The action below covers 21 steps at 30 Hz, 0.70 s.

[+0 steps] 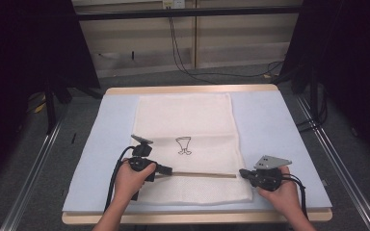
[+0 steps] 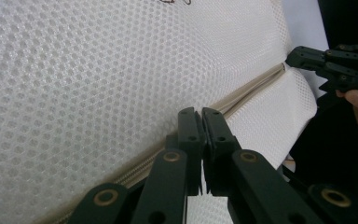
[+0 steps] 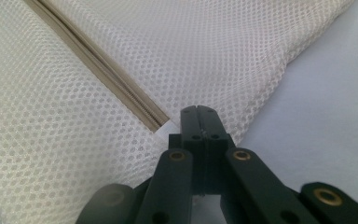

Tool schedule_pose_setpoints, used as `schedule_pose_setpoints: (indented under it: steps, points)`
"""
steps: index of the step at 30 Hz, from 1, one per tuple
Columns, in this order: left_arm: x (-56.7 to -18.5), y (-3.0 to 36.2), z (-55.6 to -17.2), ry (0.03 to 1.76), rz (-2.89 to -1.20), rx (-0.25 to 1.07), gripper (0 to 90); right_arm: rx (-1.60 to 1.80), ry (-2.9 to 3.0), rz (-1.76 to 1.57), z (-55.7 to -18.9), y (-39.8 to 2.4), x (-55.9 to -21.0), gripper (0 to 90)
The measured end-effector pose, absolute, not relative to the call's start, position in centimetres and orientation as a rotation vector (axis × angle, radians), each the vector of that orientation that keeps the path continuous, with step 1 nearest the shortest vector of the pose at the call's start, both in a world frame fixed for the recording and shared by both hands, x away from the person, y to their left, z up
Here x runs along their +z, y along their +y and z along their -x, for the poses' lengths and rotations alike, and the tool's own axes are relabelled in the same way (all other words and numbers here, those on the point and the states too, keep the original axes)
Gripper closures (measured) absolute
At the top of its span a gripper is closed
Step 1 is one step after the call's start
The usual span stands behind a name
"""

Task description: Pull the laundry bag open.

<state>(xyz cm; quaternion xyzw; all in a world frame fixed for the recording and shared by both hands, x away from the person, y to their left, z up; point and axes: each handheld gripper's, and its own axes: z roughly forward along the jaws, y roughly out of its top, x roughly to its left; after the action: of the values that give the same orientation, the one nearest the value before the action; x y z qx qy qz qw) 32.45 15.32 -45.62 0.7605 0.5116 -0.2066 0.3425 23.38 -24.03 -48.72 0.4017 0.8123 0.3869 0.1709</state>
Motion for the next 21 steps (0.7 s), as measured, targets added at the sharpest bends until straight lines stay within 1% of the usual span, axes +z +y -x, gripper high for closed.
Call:
schedule_pose_setpoints:
  steps: [2, 10, 13, 15, 21]
  points:
    - [-45.6, 15.6, -32.5, 1.323, -1.988, -0.522, 87.3, 1.099, 2.307, -1.142, -23.4, -24.0, -48.7, 90.0]
    - [-45.7, 16.7, -32.5, 1.329, -1.948, -0.54, 87.3, 1.098, 2.307, -1.143, -23.4, -24.0, -48.7, 90.0]
    - [-45.6, 17.0, -32.5, 1.329, -1.971, -0.514, 87.3, 1.099, 2.308, -1.141, -23.4, -24.0, -48.7, 90.0]
    - [-45.6, 17.2, -32.5, 1.334, -1.958, -0.528, 87.3, 1.099, 2.308, -1.14, -23.4, -24.0, -48.7, 90.0]
    - [-45.5, 18.5, -32.5, 1.36, -1.921, -0.517, 87.3, 1.095, 2.305, -1.143, -23.4, -24.0, -48.7, 90.0]
